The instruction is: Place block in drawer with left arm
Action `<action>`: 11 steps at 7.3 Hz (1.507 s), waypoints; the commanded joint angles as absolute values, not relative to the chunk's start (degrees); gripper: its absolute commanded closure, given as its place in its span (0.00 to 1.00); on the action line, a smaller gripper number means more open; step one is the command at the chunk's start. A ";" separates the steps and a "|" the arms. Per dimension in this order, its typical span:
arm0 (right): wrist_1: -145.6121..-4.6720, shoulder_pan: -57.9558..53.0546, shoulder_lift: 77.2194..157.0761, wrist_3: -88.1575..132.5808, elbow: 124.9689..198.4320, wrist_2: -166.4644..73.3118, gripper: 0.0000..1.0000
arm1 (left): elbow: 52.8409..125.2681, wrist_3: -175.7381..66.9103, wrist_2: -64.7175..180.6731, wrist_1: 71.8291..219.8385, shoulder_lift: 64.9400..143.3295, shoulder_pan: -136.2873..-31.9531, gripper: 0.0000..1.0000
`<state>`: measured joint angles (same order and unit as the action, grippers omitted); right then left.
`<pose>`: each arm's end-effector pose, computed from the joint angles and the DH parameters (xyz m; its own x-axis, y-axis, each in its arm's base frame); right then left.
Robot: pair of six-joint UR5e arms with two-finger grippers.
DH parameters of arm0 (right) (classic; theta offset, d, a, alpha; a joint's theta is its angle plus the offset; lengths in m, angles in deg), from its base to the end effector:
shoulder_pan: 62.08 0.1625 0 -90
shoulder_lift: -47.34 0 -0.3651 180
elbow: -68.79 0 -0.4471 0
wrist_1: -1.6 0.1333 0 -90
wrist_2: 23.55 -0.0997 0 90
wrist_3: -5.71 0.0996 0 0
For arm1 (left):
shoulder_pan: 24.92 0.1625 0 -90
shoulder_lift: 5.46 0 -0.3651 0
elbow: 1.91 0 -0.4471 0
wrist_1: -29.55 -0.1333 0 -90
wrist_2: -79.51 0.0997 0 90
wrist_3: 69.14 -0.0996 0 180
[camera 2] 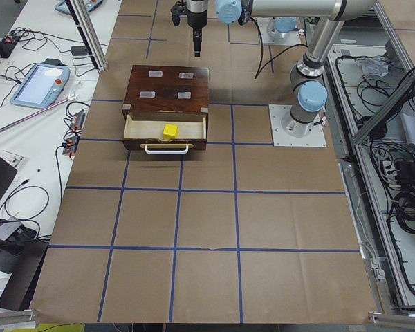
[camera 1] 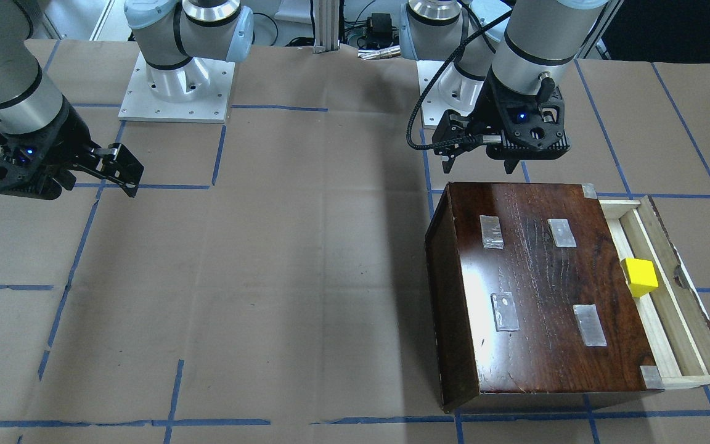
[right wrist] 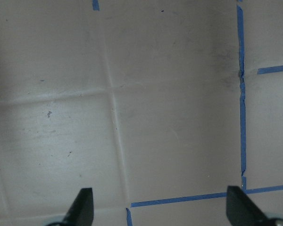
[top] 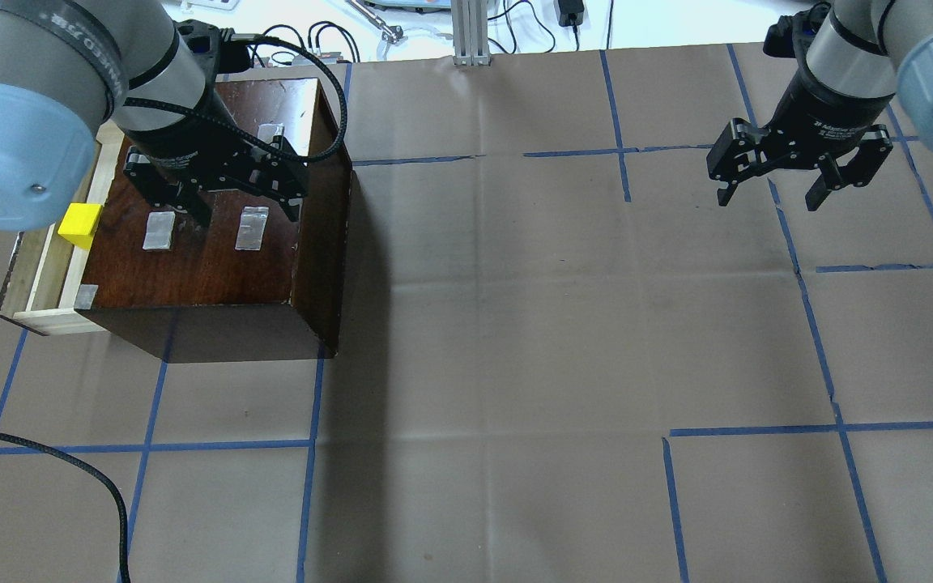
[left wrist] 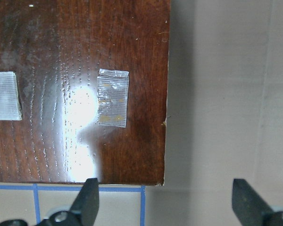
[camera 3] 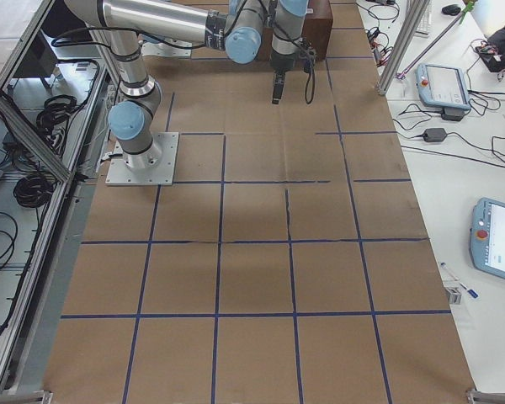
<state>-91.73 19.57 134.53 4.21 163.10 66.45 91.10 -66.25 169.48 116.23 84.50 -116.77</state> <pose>0.0514 -0.5679 0.3658 -0.9929 0.1193 -0.0017 0.1190 0.9907 0.0661 -0.1509 -0.5420 0.4054 -0.9998 -0.0181 0.0008 -0.0182 0.9998 -0.0061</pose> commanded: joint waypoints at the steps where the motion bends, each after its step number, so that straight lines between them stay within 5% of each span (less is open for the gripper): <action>1: -91.74 19.57 134.53 4.30 163.10 66.45 0.00 | 90.64 -66.24 169.95 116.13 84.54 -116.77 0.01; 11: -91.74 19.57 134.53 4.30 163.10 66.45 0.00 | 90.46 -66.33 172.76 117.09 83.31 -116.95 0.01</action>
